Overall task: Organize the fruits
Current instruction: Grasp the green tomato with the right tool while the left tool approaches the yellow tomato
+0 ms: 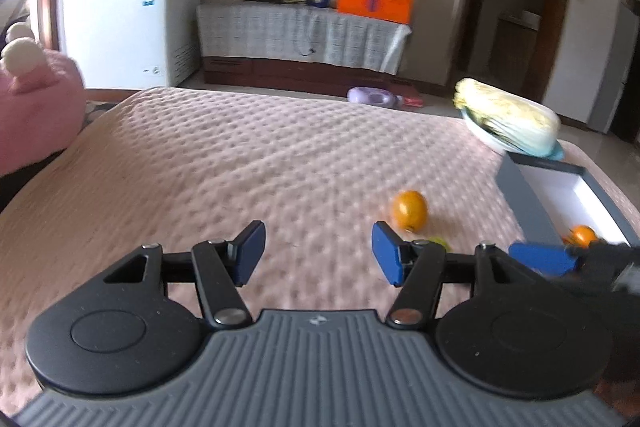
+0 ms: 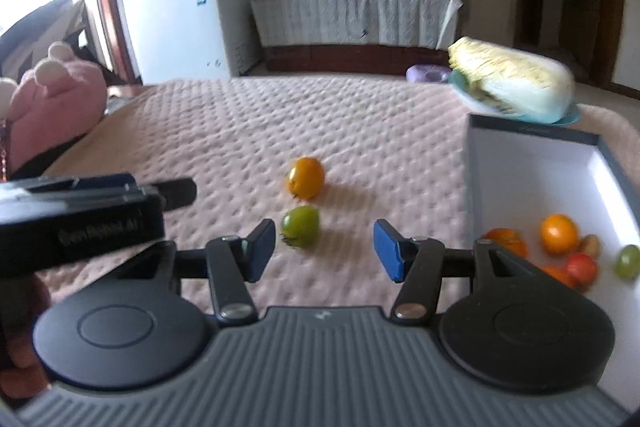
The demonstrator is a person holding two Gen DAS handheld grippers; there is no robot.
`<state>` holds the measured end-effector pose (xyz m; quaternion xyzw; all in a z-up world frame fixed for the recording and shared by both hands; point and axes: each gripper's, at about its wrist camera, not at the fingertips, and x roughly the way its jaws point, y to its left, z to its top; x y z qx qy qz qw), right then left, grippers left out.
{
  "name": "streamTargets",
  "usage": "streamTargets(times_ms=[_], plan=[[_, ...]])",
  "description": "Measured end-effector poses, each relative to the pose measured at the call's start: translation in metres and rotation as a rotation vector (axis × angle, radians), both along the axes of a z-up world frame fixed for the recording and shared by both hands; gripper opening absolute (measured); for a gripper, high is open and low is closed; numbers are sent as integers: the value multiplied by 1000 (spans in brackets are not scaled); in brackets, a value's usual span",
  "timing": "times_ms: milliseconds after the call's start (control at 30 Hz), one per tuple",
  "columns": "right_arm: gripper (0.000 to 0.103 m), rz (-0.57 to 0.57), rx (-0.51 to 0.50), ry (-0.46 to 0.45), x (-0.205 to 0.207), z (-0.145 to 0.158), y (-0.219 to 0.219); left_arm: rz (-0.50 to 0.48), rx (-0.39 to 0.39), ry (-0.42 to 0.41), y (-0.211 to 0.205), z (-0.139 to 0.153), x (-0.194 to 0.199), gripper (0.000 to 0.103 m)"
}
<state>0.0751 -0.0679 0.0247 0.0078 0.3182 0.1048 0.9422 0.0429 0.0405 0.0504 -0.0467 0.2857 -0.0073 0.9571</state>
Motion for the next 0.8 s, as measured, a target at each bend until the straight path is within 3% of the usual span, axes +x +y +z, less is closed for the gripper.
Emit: streamTargets(times_ms=[167,300,467,800], plan=[[56,6,-33,5,18,-8,18,51,-14,-4,19,0,7,65],[44,-12,-32,62,32,-18,21,71,-13,8,29,-4,12,65],[31,-21,-63,54,34,-20,25,63,-11,9,32,-7,14,65],[29,25,-68,52,17,-5,19,8,-5,9,20,-6,13,65]])
